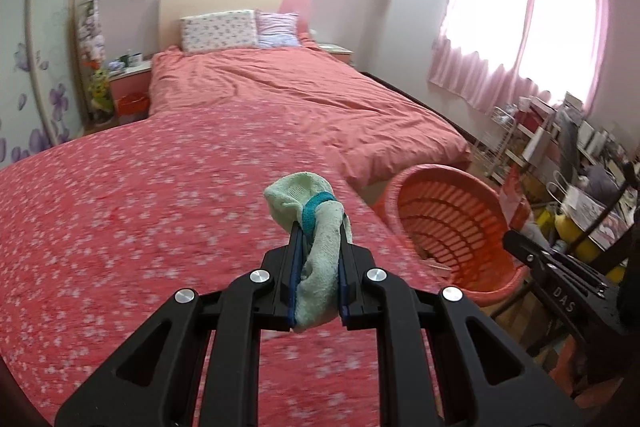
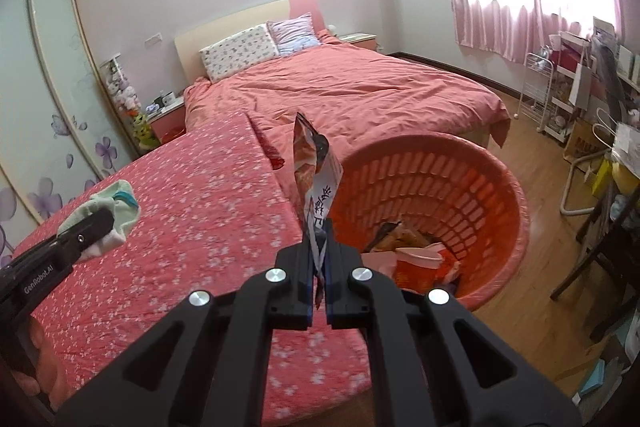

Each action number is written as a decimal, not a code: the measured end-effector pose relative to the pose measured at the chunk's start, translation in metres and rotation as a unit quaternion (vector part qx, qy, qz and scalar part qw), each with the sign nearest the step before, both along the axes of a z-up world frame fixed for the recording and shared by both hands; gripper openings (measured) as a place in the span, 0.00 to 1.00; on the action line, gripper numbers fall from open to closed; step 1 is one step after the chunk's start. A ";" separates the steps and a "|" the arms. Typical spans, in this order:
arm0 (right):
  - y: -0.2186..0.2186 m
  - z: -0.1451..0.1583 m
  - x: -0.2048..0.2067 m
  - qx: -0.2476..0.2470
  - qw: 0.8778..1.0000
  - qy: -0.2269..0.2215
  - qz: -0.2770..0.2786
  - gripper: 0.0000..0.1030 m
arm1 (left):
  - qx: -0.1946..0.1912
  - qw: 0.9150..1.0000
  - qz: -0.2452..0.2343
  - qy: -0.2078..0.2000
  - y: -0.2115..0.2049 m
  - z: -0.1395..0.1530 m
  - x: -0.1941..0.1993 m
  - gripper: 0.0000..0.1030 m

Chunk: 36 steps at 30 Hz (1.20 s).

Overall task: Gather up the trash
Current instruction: 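Carry the sock and wrapper over the orange basket, then open both tools to drop the sock and wrapper into the basket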

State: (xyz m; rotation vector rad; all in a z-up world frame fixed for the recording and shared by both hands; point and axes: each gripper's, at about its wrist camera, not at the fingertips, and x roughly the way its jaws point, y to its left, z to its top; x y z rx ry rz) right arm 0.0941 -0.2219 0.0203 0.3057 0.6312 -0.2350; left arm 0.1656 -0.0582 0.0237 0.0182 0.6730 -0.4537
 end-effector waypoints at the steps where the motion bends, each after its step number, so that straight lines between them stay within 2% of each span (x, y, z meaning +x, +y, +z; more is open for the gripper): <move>1: -0.006 0.000 -0.002 0.003 1.000 -0.003 -0.003 0.05 | -0.003 1.000 -0.007 0.001 -0.006 -0.001 0.000 0.14; 12: -0.055 -0.009 -0.021 0.015 0.999 -0.024 -0.040 0.05 | -0.034 0.995 -0.093 -0.001 -0.073 -0.009 -0.007 0.14; 18: -0.074 -0.019 -0.019 0.021 0.998 -0.030 -0.048 0.05 | -0.039 0.991 -0.126 0.006 -0.101 -0.019 -0.004 0.14; 25: -0.094 -0.033 -0.012 0.033 0.997 -0.027 -0.056 0.05 | -0.036 0.988 -0.147 0.017 -0.128 -0.030 0.000 0.14; 36: -0.116 -0.046 0.002 0.046 0.997 -0.030 -0.055 0.07 | -0.033 0.986 -0.158 0.038 -0.148 -0.044 0.012 0.14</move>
